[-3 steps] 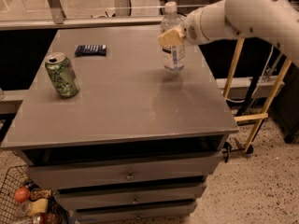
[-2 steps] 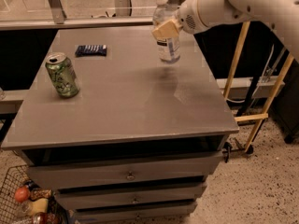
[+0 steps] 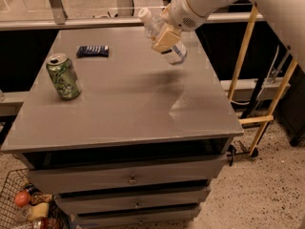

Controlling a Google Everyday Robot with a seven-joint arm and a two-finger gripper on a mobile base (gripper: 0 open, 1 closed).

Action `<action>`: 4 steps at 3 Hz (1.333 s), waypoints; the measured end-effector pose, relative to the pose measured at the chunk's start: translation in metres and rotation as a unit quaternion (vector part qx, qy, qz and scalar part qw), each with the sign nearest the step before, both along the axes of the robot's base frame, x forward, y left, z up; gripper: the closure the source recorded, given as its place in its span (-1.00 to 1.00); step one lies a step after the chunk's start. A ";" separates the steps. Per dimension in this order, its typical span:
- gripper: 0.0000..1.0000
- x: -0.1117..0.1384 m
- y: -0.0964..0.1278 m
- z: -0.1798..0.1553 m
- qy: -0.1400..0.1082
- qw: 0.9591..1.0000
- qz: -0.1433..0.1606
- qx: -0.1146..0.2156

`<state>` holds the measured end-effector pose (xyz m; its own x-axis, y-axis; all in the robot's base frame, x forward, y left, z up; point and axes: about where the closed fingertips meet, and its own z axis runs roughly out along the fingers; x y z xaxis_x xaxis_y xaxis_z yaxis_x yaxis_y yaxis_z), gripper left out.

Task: Knock blue plastic bottle over

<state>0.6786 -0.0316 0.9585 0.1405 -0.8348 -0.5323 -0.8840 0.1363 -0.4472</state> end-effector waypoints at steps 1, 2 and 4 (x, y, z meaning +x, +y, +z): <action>1.00 -0.022 0.007 -0.025 -0.012 0.987 0.096 -0.128; 1.00 -0.040 0.017 -0.050 0.000 0.958 0.187 -0.217; 1.00 -0.069 0.035 -0.089 0.040 0.900 0.311 -0.302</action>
Offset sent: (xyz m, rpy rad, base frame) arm -0.0621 0.0185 -0.0731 -0.6726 0.0381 0.6117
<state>0.6094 0.0035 0.8692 0.6621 -0.7485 -0.0375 -0.7381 -0.6426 -0.2053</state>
